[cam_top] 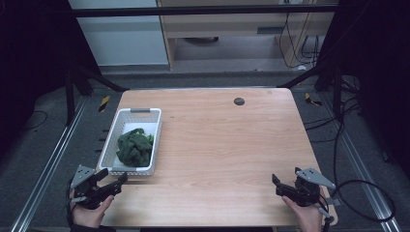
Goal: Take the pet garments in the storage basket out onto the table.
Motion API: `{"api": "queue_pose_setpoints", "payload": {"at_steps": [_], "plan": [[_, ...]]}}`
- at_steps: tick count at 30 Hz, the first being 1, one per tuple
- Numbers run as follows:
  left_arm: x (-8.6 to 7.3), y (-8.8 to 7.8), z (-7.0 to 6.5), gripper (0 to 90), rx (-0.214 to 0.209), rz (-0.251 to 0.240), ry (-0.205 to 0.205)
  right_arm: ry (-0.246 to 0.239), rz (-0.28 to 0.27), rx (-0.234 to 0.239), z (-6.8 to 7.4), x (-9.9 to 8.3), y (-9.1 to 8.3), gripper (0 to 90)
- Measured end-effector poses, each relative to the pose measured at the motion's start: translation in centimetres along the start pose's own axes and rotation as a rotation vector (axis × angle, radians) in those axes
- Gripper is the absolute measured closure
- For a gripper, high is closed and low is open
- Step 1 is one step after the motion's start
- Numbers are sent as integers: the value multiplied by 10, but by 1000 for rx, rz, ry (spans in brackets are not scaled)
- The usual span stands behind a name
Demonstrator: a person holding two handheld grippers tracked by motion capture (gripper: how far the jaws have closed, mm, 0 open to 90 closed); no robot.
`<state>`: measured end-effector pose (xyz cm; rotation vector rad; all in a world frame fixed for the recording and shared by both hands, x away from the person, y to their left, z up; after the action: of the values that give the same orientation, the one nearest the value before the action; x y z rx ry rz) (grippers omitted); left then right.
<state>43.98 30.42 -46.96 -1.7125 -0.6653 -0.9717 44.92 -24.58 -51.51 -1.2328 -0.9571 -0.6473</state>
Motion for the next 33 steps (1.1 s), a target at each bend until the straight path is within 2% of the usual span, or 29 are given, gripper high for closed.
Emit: {"api": "queue_pose_setpoints", "payload": {"at_steps": [9, 33], "plan": [[11, -1, -5, 211, -15, -12, 3, 0, -2, -4, -1, 0, 0, 116], [48, -3, 6, 205, -14, -22, 11, -13, 7, -6, -1, -1, 1, 103]]}}
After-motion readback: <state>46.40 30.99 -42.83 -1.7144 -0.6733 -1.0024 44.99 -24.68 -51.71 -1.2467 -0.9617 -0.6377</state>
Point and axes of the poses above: each handheld gripper's, and its own axes: y roughly forward along the jaws, x roughly out of its top, z roughly to its left, the point moved 7 cm from there along y, roughly forward along the jaws, and after that the axes turned 1 degree about -x, right-handed, at the moved point
